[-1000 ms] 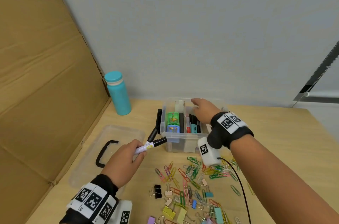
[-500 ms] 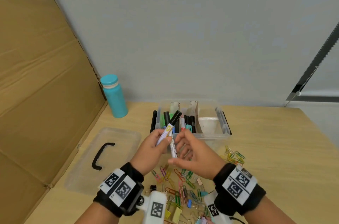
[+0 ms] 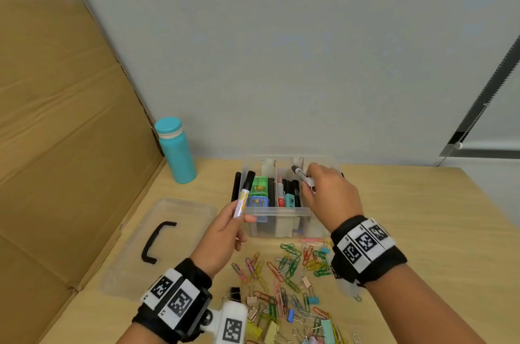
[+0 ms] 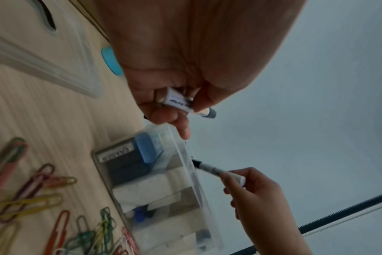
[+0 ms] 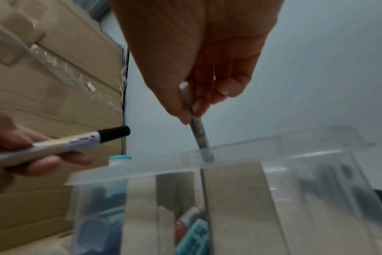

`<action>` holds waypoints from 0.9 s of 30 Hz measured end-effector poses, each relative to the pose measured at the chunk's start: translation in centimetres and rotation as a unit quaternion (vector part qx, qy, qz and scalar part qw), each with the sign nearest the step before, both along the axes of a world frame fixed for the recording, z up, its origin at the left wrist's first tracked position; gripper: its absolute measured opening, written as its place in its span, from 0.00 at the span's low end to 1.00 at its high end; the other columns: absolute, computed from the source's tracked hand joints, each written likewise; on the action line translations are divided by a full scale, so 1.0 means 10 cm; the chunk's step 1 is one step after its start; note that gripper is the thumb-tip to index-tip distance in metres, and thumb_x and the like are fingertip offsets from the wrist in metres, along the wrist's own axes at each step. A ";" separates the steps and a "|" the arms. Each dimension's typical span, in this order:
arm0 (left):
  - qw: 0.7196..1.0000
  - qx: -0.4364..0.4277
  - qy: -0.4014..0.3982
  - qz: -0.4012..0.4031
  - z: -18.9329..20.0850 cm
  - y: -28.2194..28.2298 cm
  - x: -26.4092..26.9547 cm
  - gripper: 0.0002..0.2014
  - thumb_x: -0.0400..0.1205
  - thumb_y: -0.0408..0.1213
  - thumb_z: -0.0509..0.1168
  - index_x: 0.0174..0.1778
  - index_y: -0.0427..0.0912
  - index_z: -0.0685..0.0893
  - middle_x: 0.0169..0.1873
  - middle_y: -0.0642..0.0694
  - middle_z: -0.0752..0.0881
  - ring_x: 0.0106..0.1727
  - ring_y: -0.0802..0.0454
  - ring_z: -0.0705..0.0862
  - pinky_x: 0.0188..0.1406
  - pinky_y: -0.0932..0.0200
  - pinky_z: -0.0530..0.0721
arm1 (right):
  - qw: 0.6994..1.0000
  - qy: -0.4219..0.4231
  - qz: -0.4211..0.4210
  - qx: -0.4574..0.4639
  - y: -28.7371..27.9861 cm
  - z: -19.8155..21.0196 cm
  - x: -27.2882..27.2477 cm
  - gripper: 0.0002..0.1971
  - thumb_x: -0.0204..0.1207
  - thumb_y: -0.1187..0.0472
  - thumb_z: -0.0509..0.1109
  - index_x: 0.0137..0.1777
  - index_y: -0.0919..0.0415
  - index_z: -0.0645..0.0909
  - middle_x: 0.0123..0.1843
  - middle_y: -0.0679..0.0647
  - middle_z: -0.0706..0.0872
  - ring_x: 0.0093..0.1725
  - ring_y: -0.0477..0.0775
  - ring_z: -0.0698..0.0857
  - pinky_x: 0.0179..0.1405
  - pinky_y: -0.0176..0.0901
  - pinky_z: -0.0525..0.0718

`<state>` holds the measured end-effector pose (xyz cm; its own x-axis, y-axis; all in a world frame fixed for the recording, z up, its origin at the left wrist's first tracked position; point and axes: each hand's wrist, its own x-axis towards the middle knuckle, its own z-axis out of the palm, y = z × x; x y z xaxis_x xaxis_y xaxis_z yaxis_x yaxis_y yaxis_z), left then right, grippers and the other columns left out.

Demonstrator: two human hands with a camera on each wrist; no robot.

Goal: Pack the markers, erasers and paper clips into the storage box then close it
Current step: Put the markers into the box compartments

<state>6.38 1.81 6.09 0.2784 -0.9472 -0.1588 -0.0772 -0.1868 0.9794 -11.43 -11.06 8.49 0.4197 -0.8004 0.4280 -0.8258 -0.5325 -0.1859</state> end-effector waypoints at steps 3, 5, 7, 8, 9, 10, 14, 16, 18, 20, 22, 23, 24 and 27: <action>1.000 0.002 0.010 -0.009 -0.04 0.04 0.03 0.19 0.88 0.30 0.51 0.73 0.52 0.71 0.54 0.44 0.87 0.31 0.57 0.79 0.28 0.65 0.79 | 0.997 0.069 -0.007 -0.022 -0.10 -0.02 0.11 0.04 0.75 0.60 0.72 0.48 0.57 0.85 0.41 0.51 0.87 0.43 0.53 0.82 0.31 0.40 0.74; 1.000 -0.004 0.006 -0.012 -0.02 0.07 0.02 0.19 0.88 0.30 0.51 0.70 0.55 0.71 0.55 0.45 0.88 0.30 0.57 0.81 0.29 0.65 0.80 | 0.990 0.138 -0.014 0.002 -0.13 -0.04 0.19 0.07 0.77 0.60 0.68 0.52 0.58 0.86 0.49 0.53 0.87 0.53 0.55 0.81 0.44 0.45 0.79; 1.000 -0.013 -0.007 -0.012 0.01 0.09 0.01 0.19 0.87 0.31 0.52 0.68 0.59 0.71 0.55 0.47 0.88 0.29 0.58 0.80 0.29 0.64 0.79 | 0.981 0.194 -0.017 0.017 -0.17 -0.09 0.24 0.10 0.79 0.56 0.65 0.55 0.57 0.85 0.57 0.54 0.83 0.61 0.57 0.76 0.54 0.49 0.77; 1.000 -0.018 -0.015 -0.011 0.02 0.10 0.01 0.19 0.87 0.31 0.53 0.65 0.62 0.72 0.54 0.48 0.88 0.28 0.58 0.80 0.29 0.63 0.78 | 0.977 0.213 -0.023 0.021 -0.17 -0.11 0.25 0.13 0.80 0.53 0.64 0.56 0.57 0.85 0.61 0.54 0.81 0.63 0.57 0.74 0.57 0.50 0.75; 0.999 -0.022 -0.022 -0.008 0.03 0.11 0.01 0.19 0.87 0.32 0.53 0.62 0.65 0.72 0.53 0.48 0.88 0.28 0.57 0.79 0.29 0.62 0.77 | 0.974 0.223 -0.029 0.031 -0.18 -0.13 0.26 0.16 0.80 0.48 0.62 0.57 0.56 0.85 0.63 0.54 0.78 0.65 0.58 0.72 0.59 0.51 0.74; 0.999 -0.024 -0.030 -0.004 0.03 0.11 0.02 0.19 0.87 0.33 0.53 0.60 0.67 0.71 0.51 0.49 0.89 0.28 0.57 0.78 0.29 0.62 0.76 | 0.972 0.229 -0.032 0.045 -0.18 -0.15 0.27 0.20 0.81 0.44 0.59 0.57 0.56 0.86 0.66 0.55 0.76 0.66 0.58 0.70 0.61 0.53 0.72; 0.996 -0.035 -0.078 -0.003 -0.06 0.10 0.04 0.19 0.88 0.35 0.52 0.70 0.63 0.66 0.45 0.51 0.90 0.28 0.58 0.75 0.29 0.67 0.75 | 0.983 0.171 -0.015 0.059 -0.13 -0.22 0.15 0.23 0.84 0.44 0.49 0.62 0.53 0.83 0.65 0.54 0.74 0.64 0.57 0.69 0.64 0.52 0.70; 0.993 -0.044 -0.112 -0.008 -0.12 0.11 0.04 0.21 0.88 0.36 0.51 0.76 0.59 0.66 0.42 0.50 0.86 0.29 0.56 0.73 0.31 0.66 0.75 | 0.995 0.089 -0.016 0.039 -0.10 -0.26 -0.01 0.20 0.83 0.48 0.51 0.64 0.53 0.81 0.62 0.52 0.75 0.61 0.55 0.70 0.61 0.50 0.73; 0.986 -0.050 -0.156 -0.018 -0.14 0.14 0.03 0.22 0.88 0.37 0.50 0.79 0.58 0.64 0.41 0.50 0.83 0.31 0.55 0.72 0.36 0.61 0.75 | 0.998 0.024 -0.046 0.046 -0.09 -0.33 -0.23 0.19 0.82 0.51 0.54 0.68 0.53 0.78 0.66 0.53 0.75 0.64 0.55 0.71 0.62 0.49 0.75; 0.976 -0.060 -0.207 -0.030 -0.11 0.14 -0.02 0.23 0.88 0.37 0.49 0.80 0.58 0.61 0.44 0.53 0.81 0.34 0.61 0.76 0.42 0.67 0.75 | 0.994 -0.009 -0.080 0.079 -0.09 -0.44 -0.44 0.22 0.83 0.51 0.54 0.75 0.54 0.71 0.73 0.56 0.72 0.68 0.58 0.70 0.65 0.52 0.75; 0.959 -0.071 -0.274 -0.033 -0.01 0.07 -0.11 0.24 0.88 0.37 0.49 0.81 0.57 0.59 0.57 0.51 0.80 0.49 0.67 0.79 0.51 0.76 0.72 | 0.988 -0.037 -0.083 0.125 -0.12 -0.57 -0.57 0.26 0.84 0.48 0.51 0.80 0.57 0.63 0.79 0.57 0.68 0.73 0.60 0.68 0.70 0.53 0.73; 0.947 -0.074 -0.310 -0.035 0.05 0.00 -0.17 0.25 0.88 0.38 0.49 0.82 0.56 0.57 0.62 0.51 0.77 0.55 0.64 0.79 0.55 0.74 0.71 | 0.985 -0.055 -0.072 0.150 -0.12 -0.62 -0.59 0.28 0.84 0.47 0.49 0.81 0.58 0.59 0.80 0.57 0.66 0.75 0.59 0.68 0.73 0.53 0.72; 0.934 -0.072 -0.348 -0.038 0.10 -0.09 -0.23 0.25 0.88 0.38 0.49 0.83 0.54 0.54 0.64 0.51 0.75 0.57 0.60 0.78 0.57 0.70 0.72 | 0.982 -0.071 -0.062 0.167 -0.12 -0.66 -0.59 0.29 0.85 0.47 0.47 0.82 0.58 0.57 0.81 0.56 0.65 0.76 0.59 0.68 0.74 0.54 0.71; 0.890 -0.032 -0.451 -0.054 0.19 -0.46 -0.42 0.30 0.86 0.33 0.53 0.83 0.50 0.50 0.68 0.45 0.69 0.63 0.52 0.75 0.65 0.56 0.78 | 0.977 -0.099 -0.053 0.179 -0.11 -0.71 -0.55 0.28 0.85 0.49 0.46 0.84 0.58 0.52 0.82 0.56 0.63 0.77 0.57 0.67 0.75 0.53 0.71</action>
